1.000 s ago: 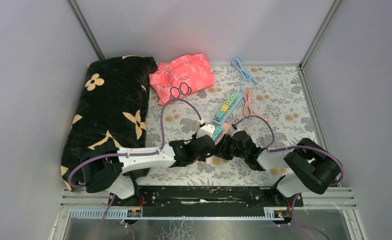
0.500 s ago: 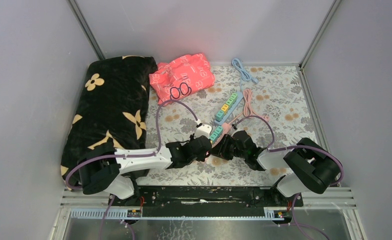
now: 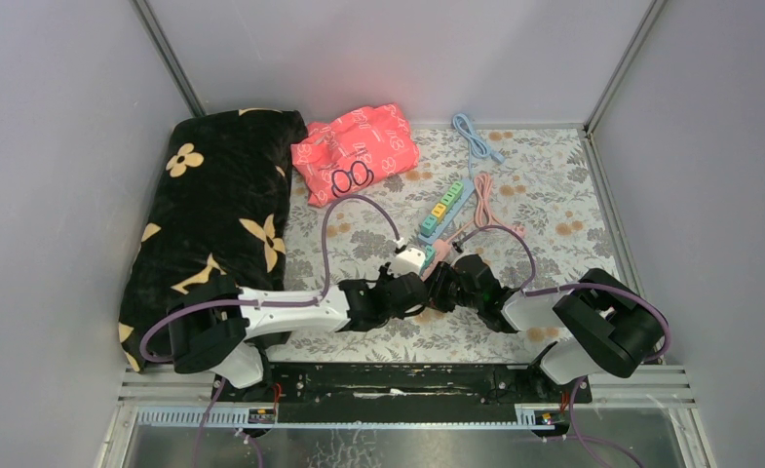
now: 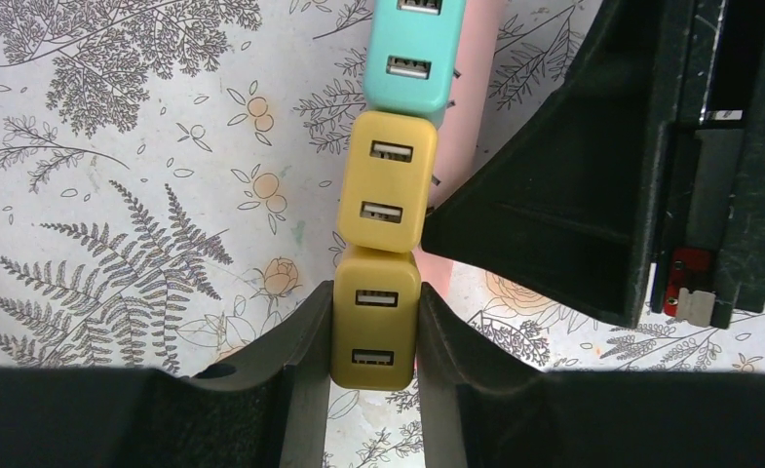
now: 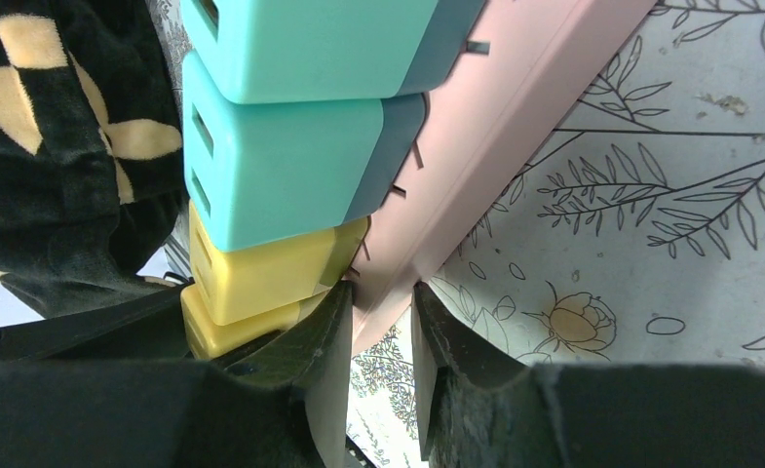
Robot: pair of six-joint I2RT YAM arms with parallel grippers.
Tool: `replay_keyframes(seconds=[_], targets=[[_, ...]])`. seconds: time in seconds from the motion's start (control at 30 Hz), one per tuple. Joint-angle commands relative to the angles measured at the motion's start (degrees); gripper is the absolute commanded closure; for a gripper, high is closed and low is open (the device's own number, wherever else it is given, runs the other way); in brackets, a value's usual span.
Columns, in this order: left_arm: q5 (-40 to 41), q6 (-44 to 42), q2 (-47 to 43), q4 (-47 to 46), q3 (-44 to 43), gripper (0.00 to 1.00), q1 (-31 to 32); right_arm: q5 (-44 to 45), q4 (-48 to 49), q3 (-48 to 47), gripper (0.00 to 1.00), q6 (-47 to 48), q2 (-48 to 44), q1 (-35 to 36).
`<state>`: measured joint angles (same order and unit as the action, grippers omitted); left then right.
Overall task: Insert the plug
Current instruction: Insert the plug into the socket.
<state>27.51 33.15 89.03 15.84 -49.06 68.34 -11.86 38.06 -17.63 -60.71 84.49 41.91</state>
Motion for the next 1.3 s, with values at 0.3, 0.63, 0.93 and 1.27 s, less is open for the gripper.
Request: replay_keyframes(seconds=[0.3,0.63,0.93,1.27], targets=[[-15.99,4.75,1.05,4.83,9.68,1.00,-3.94,0.00,-0.46,-2.15,0.69,1.04,3.47,1.02],[-15.49,3.23,7.02,7.34,6.10,1.00,-1.65,-0.19,0.05,-1.89,0.70,0.83,3.33,0.98],[-15.89,3.06,10.18,9.17,2.63,1.00,1.12,-1.17,1.22,-2.06,0.70,0.69,4.45,0.98],[-18.86,2.81,4.54,7.20,6.92,1.00,-4.91,-1.20,1.61,-1.50,0.70,0.42,4.16,0.66]])
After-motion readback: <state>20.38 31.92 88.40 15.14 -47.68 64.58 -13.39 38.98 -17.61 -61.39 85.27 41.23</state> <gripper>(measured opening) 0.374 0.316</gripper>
